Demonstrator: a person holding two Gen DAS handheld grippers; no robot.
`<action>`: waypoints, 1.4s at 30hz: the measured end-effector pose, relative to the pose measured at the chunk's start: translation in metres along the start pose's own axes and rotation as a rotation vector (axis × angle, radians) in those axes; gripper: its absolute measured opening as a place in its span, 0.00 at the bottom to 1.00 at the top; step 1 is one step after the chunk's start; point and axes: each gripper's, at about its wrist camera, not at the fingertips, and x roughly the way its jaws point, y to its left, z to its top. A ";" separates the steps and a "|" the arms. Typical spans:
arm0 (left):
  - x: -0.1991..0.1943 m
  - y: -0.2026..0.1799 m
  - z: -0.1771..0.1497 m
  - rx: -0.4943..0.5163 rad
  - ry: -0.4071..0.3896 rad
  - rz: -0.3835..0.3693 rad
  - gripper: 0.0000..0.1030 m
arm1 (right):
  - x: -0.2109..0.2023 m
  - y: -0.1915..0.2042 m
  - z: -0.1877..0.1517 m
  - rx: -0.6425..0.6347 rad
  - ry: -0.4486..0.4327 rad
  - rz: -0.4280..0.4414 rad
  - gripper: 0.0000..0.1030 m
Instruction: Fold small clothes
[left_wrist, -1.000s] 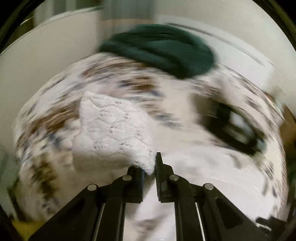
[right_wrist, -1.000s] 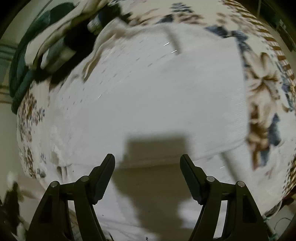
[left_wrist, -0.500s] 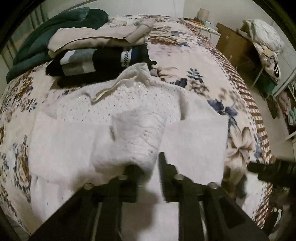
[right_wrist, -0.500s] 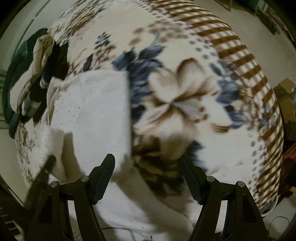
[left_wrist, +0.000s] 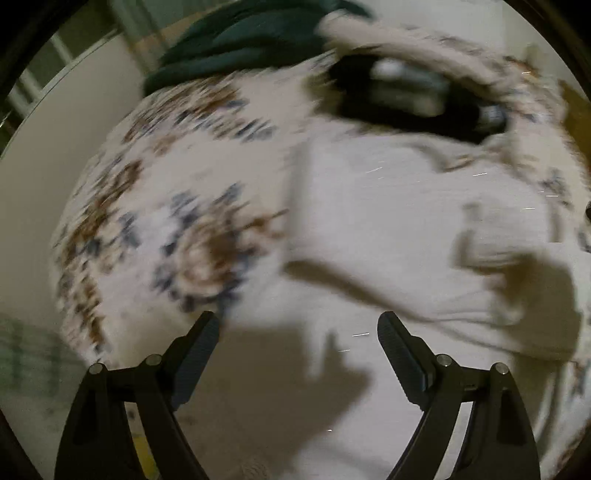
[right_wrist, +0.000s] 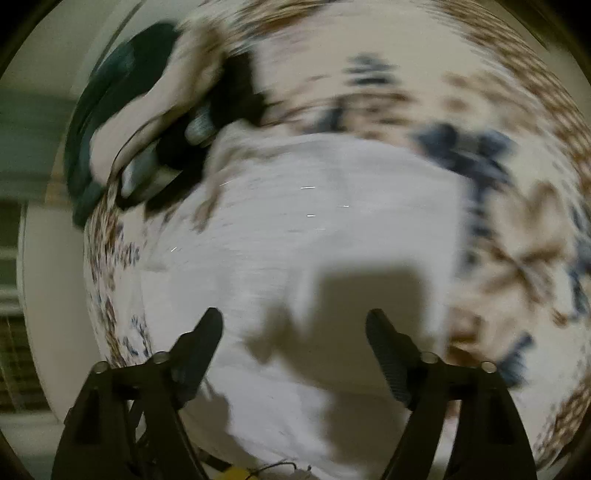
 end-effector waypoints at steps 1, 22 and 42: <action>0.005 0.006 0.001 -0.016 0.013 0.010 0.85 | 0.015 0.022 0.001 -0.063 0.007 -0.014 0.92; 0.059 0.049 0.096 -0.096 -0.038 -0.074 0.85 | -0.014 -0.062 -0.038 0.150 -0.076 -0.197 0.62; 0.119 0.024 0.127 0.012 0.061 -0.369 0.11 | -0.011 -0.067 -0.025 0.254 -0.143 -0.130 0.07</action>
